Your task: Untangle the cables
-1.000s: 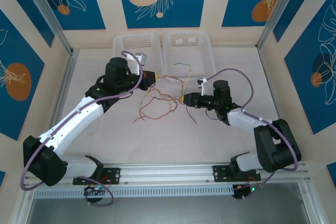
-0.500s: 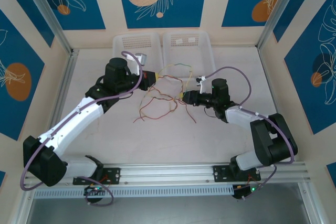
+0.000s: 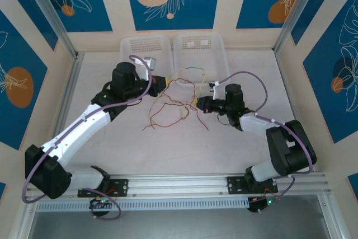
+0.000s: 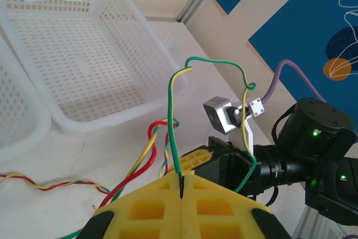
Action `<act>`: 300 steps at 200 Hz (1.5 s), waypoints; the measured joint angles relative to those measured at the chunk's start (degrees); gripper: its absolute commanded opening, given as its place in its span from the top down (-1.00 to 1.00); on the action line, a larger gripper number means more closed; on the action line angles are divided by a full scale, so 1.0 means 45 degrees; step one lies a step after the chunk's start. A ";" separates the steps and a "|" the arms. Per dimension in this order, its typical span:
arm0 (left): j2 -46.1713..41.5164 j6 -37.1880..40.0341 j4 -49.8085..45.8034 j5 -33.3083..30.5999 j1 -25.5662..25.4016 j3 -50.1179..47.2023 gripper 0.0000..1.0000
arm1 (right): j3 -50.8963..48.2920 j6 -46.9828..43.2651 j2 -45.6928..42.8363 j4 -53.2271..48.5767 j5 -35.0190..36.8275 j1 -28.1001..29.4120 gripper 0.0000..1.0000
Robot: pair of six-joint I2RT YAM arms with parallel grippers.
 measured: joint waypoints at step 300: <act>-0.0583 -0.0573 0.0607 0.0393 0.0636 -0.0894 1.00 | 0.1117 0.0112 0.2171 0.0860 -0.1865 0.0831 0.73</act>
